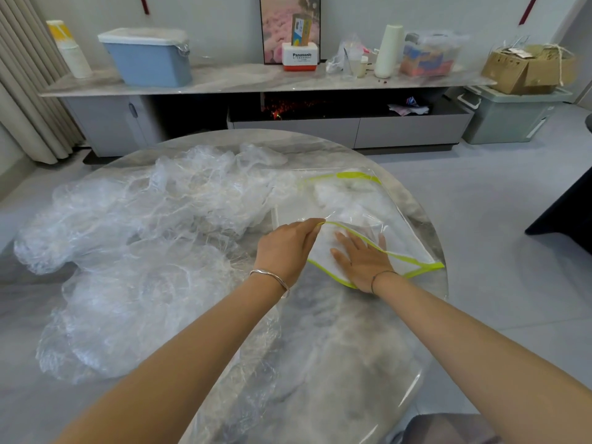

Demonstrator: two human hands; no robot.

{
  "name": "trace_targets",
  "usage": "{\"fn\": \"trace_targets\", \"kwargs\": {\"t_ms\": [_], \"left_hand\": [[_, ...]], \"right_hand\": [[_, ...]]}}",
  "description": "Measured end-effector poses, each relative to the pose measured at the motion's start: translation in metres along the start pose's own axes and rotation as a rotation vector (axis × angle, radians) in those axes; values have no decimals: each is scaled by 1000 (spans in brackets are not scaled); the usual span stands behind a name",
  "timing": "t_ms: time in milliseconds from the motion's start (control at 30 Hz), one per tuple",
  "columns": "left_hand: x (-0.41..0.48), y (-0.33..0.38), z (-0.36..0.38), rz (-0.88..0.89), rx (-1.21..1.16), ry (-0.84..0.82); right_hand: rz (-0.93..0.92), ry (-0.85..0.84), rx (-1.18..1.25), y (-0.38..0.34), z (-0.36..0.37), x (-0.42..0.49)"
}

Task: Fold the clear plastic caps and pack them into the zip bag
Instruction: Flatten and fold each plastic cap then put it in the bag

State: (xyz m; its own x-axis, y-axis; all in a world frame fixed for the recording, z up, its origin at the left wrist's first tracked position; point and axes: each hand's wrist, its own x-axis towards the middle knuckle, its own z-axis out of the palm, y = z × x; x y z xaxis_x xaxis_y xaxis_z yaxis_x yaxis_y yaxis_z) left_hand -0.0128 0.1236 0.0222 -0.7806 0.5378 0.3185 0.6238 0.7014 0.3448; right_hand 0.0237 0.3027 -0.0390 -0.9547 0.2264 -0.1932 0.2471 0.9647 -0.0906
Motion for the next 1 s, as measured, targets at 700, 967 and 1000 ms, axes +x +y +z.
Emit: {"fn": "trace_targets", "kwargs": {"t_ms": [700,967,1000], "left_hand": [[-152,-73,-44,166,234,-624],[-181,-78,-26,162,185,-704],[-182,-80,-24,175,181,-692]], "right_hand": [[-790,-147,-10,-73,10,-135],[-754,-70,-126,-42,20,-127],[-730,-66,-127,-34,19,-125]]}}
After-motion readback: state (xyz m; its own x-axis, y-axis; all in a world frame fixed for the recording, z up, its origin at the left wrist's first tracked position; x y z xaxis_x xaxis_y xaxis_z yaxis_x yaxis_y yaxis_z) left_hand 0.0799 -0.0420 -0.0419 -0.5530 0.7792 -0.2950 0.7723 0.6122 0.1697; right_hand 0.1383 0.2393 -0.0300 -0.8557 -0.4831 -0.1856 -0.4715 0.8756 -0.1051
